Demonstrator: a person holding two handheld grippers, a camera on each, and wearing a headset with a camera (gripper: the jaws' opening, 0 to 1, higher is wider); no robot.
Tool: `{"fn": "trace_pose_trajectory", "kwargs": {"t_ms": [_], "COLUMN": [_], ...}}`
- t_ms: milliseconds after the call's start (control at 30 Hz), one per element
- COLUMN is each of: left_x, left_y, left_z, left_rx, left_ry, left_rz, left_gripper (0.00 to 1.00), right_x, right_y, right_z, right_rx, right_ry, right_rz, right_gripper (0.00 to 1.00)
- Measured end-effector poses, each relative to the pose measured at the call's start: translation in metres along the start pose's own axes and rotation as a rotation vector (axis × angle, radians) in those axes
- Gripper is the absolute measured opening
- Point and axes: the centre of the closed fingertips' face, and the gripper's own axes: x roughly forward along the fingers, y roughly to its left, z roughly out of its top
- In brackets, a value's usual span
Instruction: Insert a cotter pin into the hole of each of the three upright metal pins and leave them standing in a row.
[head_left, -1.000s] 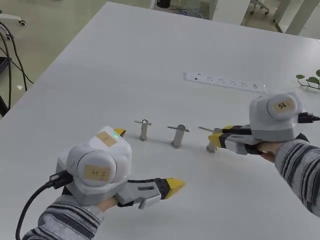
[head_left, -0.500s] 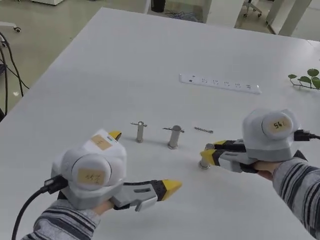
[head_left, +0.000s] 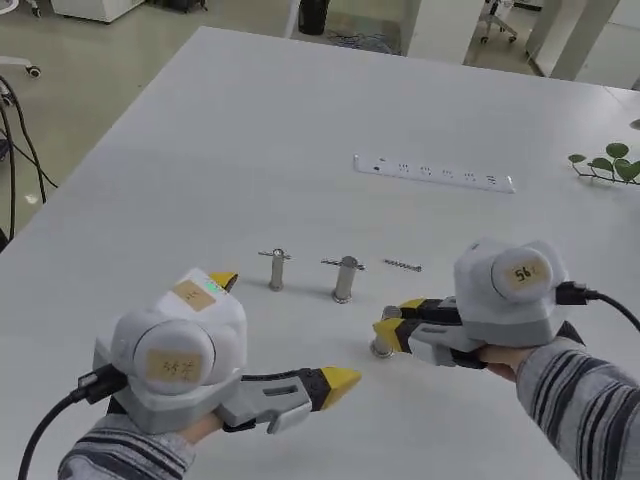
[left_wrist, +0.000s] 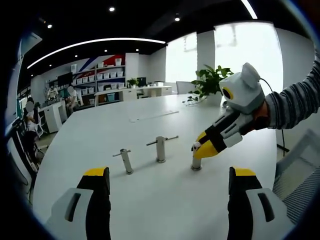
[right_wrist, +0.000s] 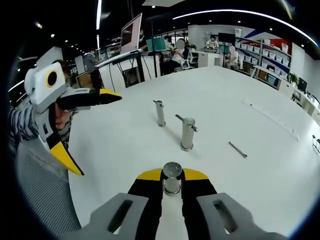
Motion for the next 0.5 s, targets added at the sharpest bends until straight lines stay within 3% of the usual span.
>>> {"fn": "trace_pose_trajectory", "kwargs": {"t_ms": [500], "left_x": [0.0012], "left_y": [-0.0006], "left_z": [-0.0013], "left_rx": [0.008], "left_ry": [0.008], "left_rz": [-0.005], "left_gripper": [0.98], "right_x": [0.0103], "right_y": [0.0095], "right_z": [0.0017], "right_rx": [0.033], "right_ry": [-0.029], "right_rz": [-0.082], "right_gripper": [0.08]}}
